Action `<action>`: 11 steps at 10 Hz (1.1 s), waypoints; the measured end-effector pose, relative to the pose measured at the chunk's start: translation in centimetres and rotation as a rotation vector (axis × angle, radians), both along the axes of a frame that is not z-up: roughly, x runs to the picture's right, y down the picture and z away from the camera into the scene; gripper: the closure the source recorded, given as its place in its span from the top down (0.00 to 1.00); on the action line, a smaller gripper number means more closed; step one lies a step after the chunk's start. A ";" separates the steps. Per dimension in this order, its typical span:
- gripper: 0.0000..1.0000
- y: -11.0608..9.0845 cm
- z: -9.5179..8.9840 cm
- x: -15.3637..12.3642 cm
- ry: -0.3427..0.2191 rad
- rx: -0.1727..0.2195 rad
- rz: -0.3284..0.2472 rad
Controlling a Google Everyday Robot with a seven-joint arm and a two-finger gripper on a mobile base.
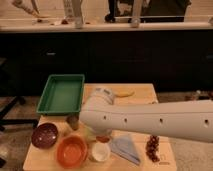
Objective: Place apple in paper cup
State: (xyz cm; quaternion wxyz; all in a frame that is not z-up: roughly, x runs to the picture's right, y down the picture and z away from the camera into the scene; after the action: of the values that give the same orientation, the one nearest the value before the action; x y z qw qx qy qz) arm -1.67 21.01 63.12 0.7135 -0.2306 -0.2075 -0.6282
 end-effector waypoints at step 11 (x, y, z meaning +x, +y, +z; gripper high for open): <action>0.01 6.0 2.3 -1.4 0.015 -0.132 0.007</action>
State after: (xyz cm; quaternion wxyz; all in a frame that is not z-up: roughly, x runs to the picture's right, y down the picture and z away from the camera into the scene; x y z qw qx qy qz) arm -3.10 27.02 65.43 0.7006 -0.2811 -0.2443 -0.6087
